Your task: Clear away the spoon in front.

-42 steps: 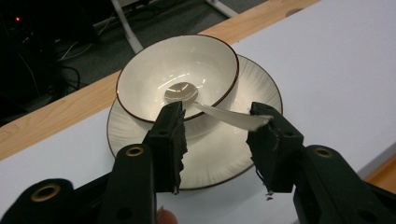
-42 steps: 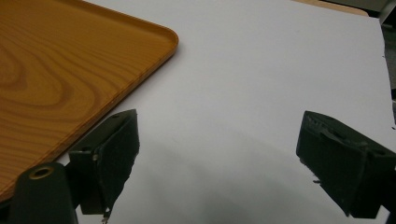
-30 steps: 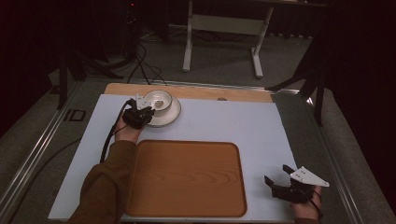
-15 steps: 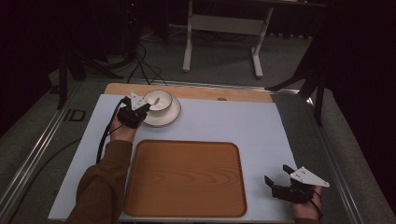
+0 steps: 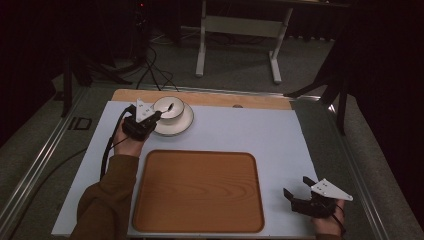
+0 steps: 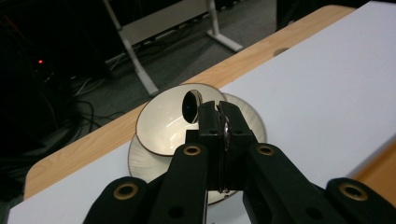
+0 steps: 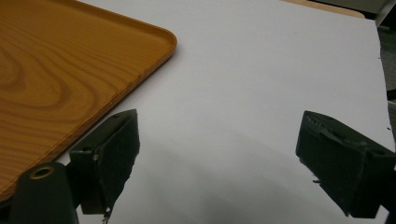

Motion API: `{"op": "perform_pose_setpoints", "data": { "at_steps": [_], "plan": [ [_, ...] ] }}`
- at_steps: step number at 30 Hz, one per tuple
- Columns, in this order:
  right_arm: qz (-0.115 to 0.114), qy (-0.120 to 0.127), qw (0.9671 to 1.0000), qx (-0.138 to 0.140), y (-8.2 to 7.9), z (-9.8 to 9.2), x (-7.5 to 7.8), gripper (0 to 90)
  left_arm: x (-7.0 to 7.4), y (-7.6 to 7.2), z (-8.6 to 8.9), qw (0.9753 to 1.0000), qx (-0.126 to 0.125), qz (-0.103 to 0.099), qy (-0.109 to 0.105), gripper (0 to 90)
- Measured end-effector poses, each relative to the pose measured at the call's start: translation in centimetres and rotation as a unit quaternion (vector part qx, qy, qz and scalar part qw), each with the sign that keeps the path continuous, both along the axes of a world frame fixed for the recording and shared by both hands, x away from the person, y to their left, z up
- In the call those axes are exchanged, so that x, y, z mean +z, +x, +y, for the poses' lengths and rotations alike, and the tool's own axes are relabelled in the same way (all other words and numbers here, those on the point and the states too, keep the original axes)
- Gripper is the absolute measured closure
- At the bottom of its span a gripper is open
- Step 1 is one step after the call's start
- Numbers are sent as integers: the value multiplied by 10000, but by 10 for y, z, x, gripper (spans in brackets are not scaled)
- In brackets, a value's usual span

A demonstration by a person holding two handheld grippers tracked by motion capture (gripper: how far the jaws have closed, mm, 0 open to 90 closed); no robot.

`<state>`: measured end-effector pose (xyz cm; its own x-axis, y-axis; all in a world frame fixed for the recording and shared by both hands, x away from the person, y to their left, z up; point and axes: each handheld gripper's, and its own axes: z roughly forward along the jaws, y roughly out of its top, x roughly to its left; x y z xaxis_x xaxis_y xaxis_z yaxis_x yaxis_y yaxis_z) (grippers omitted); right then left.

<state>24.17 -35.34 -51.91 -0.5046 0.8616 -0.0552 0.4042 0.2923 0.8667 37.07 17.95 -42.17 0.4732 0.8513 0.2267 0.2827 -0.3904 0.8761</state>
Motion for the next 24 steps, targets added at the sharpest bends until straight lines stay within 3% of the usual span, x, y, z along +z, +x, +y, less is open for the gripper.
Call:
{"op": "perform_pose_setpoints", "data": {
  "at_steps": [8,11,24],
  "plan": [
    [-12,-6,10000,2,0,0,0,133,12,-20,2,9998,-153,-101,-52,887],
    [-13,-6,10000,0,0,0,0,133,16,-26,5,9995,-219,-105,-199,887],
    [-29,-1,10000,-1,0,0,1,134,21,-49,12,9993,-212,-179,-253,887]
  ]
}}
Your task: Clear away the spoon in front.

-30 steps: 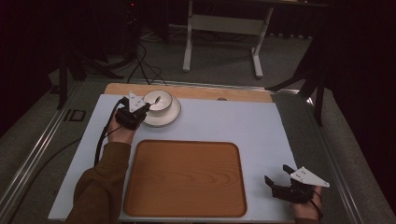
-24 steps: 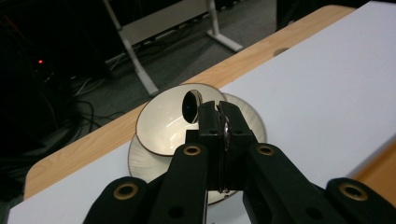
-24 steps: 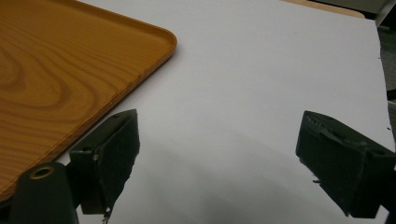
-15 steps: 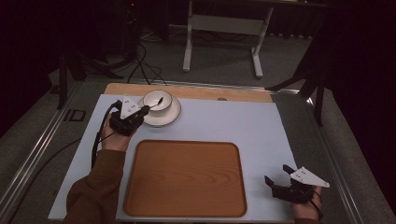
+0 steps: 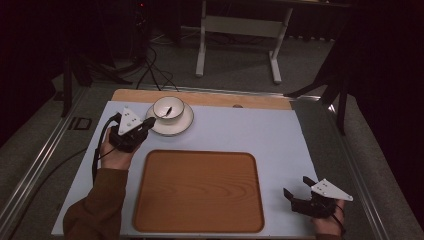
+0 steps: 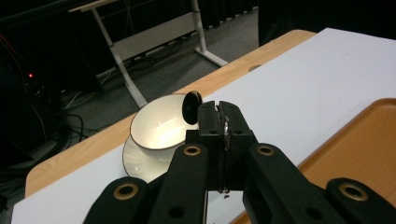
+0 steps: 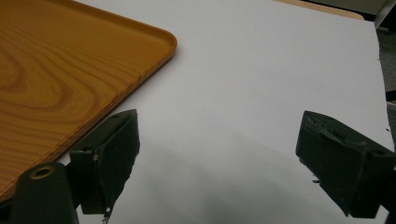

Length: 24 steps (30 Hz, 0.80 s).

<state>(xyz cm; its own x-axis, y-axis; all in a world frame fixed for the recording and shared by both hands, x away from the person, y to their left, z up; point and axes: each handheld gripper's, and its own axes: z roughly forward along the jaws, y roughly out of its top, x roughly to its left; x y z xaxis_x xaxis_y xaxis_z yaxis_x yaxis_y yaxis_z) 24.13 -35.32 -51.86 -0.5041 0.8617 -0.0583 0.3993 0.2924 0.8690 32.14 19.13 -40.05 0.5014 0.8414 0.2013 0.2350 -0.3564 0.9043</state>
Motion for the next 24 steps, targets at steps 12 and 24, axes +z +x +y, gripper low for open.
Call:
{"op": "perform_pose_setpoints", "data": {
  "at_steps": [12,24],
  "plan": [
    [2,21,10000,-5,0,1,0,134,-11,-17,8,9999,47,76,-80,887],
    [-7,34,10000,-12,0,0,0,134,-20,-30,11,9998,73,149,-128,887]
  ]
}}
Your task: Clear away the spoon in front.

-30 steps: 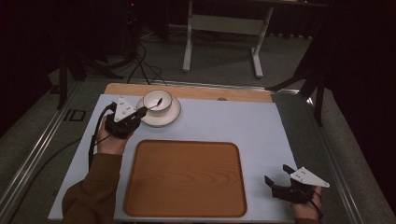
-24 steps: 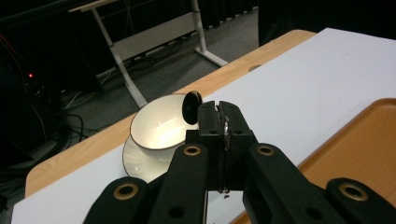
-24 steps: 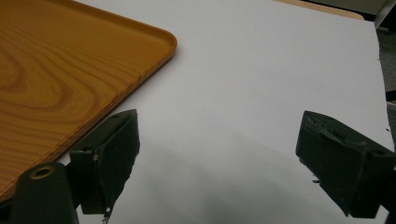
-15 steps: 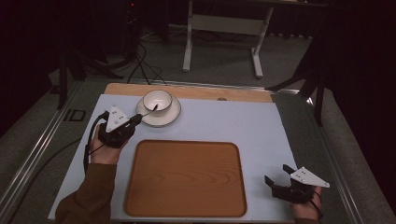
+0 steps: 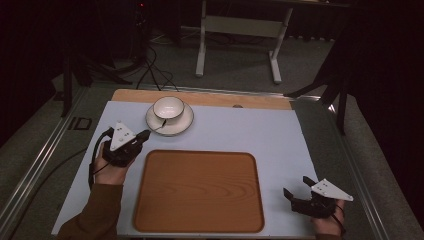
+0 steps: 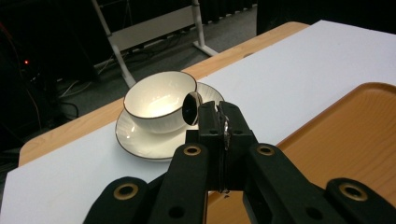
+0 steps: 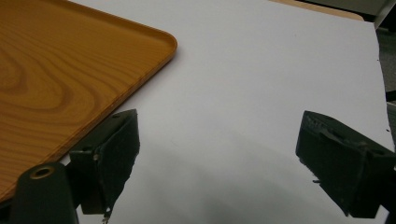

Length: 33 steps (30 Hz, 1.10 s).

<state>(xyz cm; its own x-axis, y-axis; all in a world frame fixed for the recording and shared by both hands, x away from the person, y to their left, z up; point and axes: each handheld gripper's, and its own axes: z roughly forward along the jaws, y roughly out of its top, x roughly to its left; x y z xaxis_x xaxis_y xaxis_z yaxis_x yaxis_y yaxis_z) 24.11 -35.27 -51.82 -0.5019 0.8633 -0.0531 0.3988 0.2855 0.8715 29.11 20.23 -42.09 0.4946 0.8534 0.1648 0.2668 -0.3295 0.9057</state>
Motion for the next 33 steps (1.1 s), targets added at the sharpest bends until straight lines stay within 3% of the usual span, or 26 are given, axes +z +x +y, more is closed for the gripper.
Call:
{"op": "perform_pose_setpoints", "data": {
  "at_steps": [15,33],
  "plan": [
    [-6,-7,10000,-2,0,0,0,134,-14,-15,4,9999,59,137,-50,887],
    [-23,-10,10000,-15,-1,0,1,135,-20,-28,4,9998,28,191,-63,887]
  ]
}}
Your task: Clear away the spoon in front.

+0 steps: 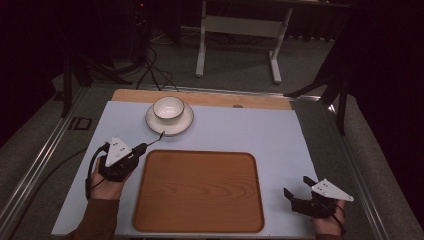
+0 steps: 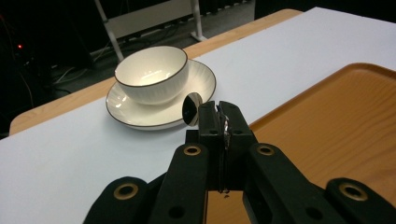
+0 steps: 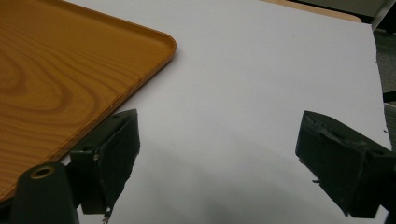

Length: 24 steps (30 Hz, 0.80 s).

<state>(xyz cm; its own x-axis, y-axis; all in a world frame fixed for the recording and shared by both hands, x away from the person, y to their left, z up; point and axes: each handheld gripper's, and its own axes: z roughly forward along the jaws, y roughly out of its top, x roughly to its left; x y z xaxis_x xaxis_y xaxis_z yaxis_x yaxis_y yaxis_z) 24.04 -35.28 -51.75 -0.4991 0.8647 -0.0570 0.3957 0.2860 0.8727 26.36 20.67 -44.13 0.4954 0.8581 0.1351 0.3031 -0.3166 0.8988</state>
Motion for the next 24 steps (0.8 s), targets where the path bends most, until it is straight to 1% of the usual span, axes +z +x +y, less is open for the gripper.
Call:
{"op": "perform_pose_setpoints", "data": {
  "at_steps": [11,12,17,24],
  "plan": [
    [-3,14,10000,-8,0,0,0,135,-11,-8,1,9999,-22,145,13,887],
    [-3,16,10000,-9,0,0,0,135,-15,-9,2,9998,-8,197,2,887],
    [-1,18,10000,-7,0,0,0,135,-21,-11,4,9996,9,289,-2,886],
    [5,15,10000,-4,1,0,0,135,-25,-17,6,9994,14,347,-8,886]
  ]
}}
